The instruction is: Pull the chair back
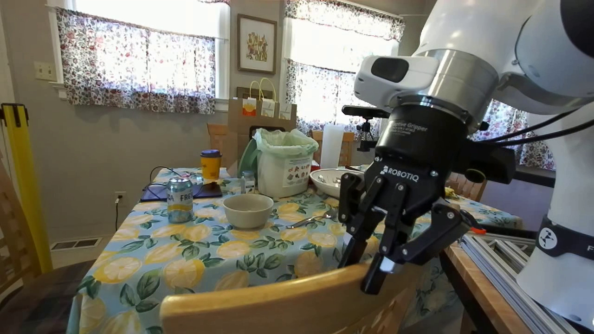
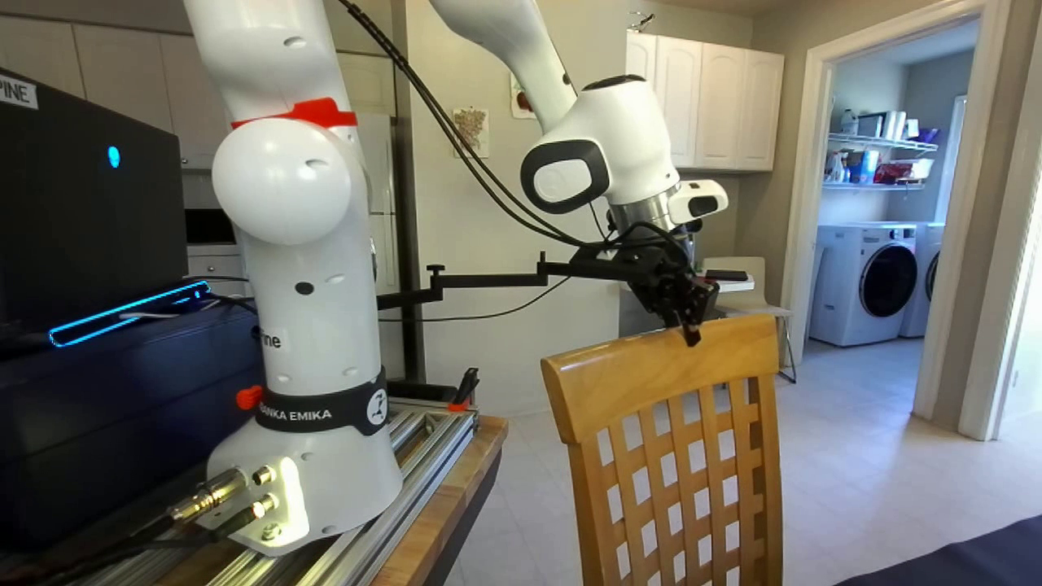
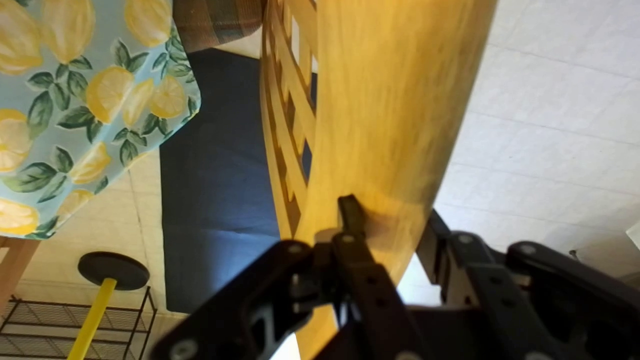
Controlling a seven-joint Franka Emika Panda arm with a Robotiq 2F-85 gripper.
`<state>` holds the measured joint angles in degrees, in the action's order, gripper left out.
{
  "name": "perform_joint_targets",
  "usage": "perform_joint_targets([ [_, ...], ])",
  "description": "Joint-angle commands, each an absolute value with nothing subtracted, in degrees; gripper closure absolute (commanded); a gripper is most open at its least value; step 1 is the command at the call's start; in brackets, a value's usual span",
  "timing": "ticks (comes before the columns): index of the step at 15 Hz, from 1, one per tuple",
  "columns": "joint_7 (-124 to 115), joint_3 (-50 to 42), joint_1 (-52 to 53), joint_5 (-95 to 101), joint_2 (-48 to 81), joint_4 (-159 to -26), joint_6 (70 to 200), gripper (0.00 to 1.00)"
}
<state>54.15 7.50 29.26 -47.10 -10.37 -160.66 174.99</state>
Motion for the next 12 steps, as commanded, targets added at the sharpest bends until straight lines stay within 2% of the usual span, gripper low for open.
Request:
perform_joint_targets([
  [1,54.15,7.50,29.47,-47.27,-10.37,-160.70,175.12,0.70],
  [8,54.15,7.51,29.82,-47.65,-10.35,-160.74,175.33,0.70],
  [9,54.15,7.50,29.82,-47.67,-10.35,-160.74,175.33,0.93],
  [12,55.36,7.32,31.83,-49.14,-10.72,-159.93,173.82,0.93],
])
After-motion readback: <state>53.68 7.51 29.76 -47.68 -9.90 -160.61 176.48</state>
